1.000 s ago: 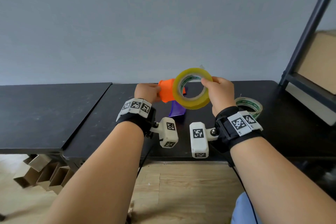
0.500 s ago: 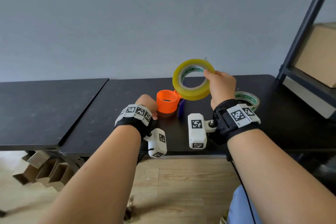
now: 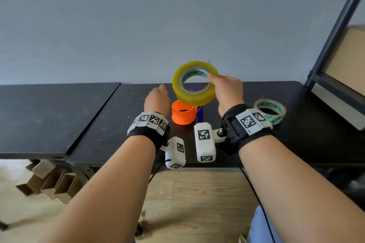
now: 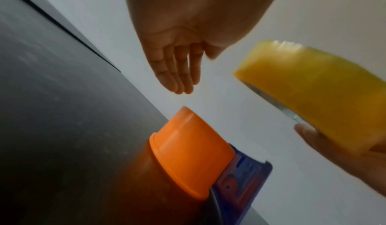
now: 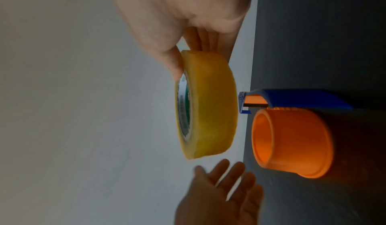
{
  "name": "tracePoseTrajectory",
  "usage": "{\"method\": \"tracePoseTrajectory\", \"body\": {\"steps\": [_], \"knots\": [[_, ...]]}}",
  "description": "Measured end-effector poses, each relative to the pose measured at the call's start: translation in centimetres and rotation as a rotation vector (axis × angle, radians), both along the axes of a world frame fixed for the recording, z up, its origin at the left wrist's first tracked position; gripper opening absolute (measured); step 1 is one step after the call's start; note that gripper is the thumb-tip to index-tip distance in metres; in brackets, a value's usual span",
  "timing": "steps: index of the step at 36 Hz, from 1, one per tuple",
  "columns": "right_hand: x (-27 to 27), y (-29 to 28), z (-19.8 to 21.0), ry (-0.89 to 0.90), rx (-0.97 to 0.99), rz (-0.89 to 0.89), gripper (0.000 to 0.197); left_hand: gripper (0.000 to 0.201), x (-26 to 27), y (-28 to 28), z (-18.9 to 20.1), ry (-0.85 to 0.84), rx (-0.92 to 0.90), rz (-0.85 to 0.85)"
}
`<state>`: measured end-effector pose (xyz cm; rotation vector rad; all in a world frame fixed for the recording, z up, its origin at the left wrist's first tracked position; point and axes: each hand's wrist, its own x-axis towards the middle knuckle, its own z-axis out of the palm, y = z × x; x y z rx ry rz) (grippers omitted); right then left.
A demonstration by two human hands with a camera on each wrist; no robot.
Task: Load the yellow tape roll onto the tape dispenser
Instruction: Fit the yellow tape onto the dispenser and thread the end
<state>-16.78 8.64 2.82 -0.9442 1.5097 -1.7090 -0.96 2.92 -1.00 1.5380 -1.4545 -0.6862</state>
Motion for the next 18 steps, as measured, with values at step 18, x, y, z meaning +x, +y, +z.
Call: {"method": "tracePoseTrajectory", "body": {"steps": [18], "knots": [[1.9, -3.4, -2.2, 0.393, 0.137, 0.081, 0.043, 0.049, 1.3, 0.8, 0.9, 0.043, 0.165, -0.103]]}}
